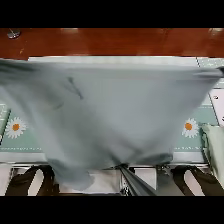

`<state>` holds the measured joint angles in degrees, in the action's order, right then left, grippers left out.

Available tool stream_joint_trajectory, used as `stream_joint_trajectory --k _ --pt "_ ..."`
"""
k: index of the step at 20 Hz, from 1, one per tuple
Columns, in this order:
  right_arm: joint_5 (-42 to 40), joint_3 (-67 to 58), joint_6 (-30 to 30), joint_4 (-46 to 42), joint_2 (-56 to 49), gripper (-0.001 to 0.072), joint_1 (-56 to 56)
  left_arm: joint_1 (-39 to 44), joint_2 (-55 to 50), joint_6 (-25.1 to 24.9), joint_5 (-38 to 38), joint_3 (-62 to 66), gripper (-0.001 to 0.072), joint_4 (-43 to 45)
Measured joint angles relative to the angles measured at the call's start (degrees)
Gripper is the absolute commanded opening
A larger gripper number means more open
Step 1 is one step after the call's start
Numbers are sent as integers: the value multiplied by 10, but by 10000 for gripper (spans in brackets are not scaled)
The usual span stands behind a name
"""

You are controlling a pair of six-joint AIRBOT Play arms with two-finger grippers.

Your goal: Fold the shirts.

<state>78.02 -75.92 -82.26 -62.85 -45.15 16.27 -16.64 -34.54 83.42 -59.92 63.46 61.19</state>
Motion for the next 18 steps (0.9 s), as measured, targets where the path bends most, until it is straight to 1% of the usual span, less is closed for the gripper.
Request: stream_joint_trajectory --k 4,6,10,12,14,16,18 --pt "-103 30 27 48 -166 25 -6 25 -153 -9 92 -35 20 -27" --pt "-136 17 30 66 -265 25 -17 49 -235 6 138 -36 20 -37" --pt "-171 -59 0 98 -436 25 -34 85 -390 26 194 7 21 -72" --pt "-175 -104 -14 115 -501 25 -42 93 -448 30 200 35 21 -86" --pt "-173 -134 -24 126 -540 25 -46 95 -488 32 190 56 21 -93" --pt "-163 -150 -29 127 -560 25 -47 90 -510 33 161 71 21 -98" --pt "-137 -159 -21 126 -568 25 -43 76 -521 23 114 85 21 -98"
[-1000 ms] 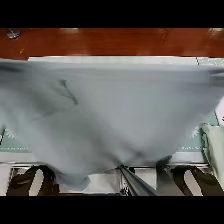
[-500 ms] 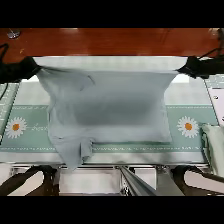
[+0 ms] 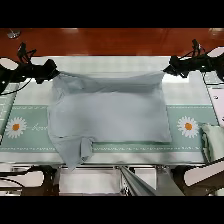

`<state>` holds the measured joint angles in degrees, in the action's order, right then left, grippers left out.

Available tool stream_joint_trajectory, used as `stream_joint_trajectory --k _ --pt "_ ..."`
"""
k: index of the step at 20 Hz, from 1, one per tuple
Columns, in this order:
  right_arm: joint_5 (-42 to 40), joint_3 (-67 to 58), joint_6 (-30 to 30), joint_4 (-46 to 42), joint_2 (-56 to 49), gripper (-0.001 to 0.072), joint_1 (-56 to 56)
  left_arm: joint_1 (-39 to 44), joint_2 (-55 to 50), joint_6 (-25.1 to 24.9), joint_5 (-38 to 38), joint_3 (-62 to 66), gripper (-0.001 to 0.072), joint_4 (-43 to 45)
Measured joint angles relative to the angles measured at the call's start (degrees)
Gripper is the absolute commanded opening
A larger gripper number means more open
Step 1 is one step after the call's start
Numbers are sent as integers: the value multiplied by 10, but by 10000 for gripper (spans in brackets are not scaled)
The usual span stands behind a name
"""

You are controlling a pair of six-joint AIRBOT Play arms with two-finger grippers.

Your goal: Fold the shirts.

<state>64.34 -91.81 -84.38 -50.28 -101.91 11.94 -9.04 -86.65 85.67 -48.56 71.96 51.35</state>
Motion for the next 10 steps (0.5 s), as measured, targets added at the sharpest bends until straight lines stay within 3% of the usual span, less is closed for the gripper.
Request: stream_joint_trajectory --k 6,10 --pt "133 -9 25 -55 -1 25 14 -45 -16 -44 -174 10 22 29" --pt "178 -6 30 -104 -4 25 6 -56 -25 -47 -240 -20 21 71"
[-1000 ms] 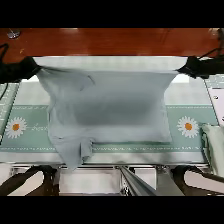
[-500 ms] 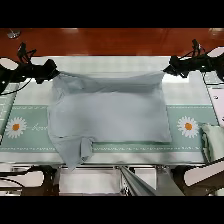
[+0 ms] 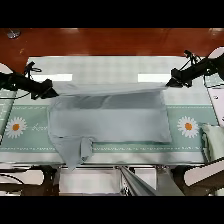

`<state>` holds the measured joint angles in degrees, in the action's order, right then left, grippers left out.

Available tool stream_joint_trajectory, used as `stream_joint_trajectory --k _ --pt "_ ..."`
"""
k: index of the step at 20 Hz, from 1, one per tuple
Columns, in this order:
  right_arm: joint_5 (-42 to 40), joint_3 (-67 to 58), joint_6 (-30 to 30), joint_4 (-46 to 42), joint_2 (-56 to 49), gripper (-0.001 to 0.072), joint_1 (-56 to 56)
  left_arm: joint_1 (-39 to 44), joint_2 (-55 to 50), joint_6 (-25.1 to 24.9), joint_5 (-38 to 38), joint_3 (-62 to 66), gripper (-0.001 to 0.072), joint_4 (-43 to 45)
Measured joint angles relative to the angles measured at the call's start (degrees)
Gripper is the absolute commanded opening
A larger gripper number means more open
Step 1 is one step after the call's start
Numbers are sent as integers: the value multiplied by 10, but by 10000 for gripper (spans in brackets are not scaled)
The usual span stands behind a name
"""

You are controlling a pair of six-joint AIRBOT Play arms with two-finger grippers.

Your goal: Fold the shirts.

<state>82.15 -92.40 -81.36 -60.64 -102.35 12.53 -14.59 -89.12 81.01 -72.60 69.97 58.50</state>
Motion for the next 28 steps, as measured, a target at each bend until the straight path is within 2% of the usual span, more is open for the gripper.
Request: stream_joint_trajectory --k 13,14,15,16,22,25,28 --pt "52 2 -1 -75 -32 27 -27 -3 -3 -4 -51 -30 23 24" --pt "52 2 -2 -79 -34 90 -28 -3 -3 -4 -52 -31 95 25" --pt "52 2 -4 -82 -36 443 -30 -3 -3 -3 -53 -31 483 26" --pt "53 2 -4 -86 -37 627 -31 -3 -3 5 -54 -30 702 29" --pt "67 -1 -7 -71 3 619 -12 -10 28 45 -99 -7 703 36" --pt "32 34 -7 -68 83 620 31 -38 106 16 -110 -65 703 60" --pt "-32 135 12 -57 193 620 78 -117 193 0 -92 -179 703 73"
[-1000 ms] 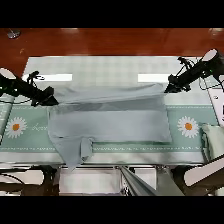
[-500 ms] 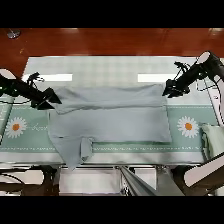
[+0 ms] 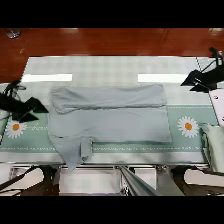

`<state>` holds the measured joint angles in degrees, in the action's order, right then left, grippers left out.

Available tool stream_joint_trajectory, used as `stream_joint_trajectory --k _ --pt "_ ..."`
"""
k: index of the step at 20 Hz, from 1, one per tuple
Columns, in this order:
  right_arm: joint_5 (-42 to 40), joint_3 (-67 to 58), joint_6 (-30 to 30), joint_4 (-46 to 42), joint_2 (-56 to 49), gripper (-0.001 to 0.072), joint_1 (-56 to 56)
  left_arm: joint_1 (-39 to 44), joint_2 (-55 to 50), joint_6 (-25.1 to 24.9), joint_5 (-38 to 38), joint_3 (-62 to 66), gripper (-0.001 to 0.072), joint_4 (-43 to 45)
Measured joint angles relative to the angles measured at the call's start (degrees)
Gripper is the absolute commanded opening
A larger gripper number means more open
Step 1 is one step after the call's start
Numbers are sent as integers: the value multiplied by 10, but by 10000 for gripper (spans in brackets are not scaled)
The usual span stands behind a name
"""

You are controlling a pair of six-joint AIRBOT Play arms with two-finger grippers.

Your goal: Fold the shirts.

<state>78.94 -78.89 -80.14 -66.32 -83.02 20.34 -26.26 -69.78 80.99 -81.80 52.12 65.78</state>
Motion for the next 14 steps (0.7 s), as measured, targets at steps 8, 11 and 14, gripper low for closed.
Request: stream_joint_trajectory --k 8,11,14 --pt "-129 344 70 111 190 619 47 -139 100 -12 22 -233 703 -24" --pt "-137 393 83 134 203 619 50 -115 106 -23 27 -266 703 -29" --pt "-137 411 88 147 208 619 50 -77 107 -26 40 -280 703 -35"
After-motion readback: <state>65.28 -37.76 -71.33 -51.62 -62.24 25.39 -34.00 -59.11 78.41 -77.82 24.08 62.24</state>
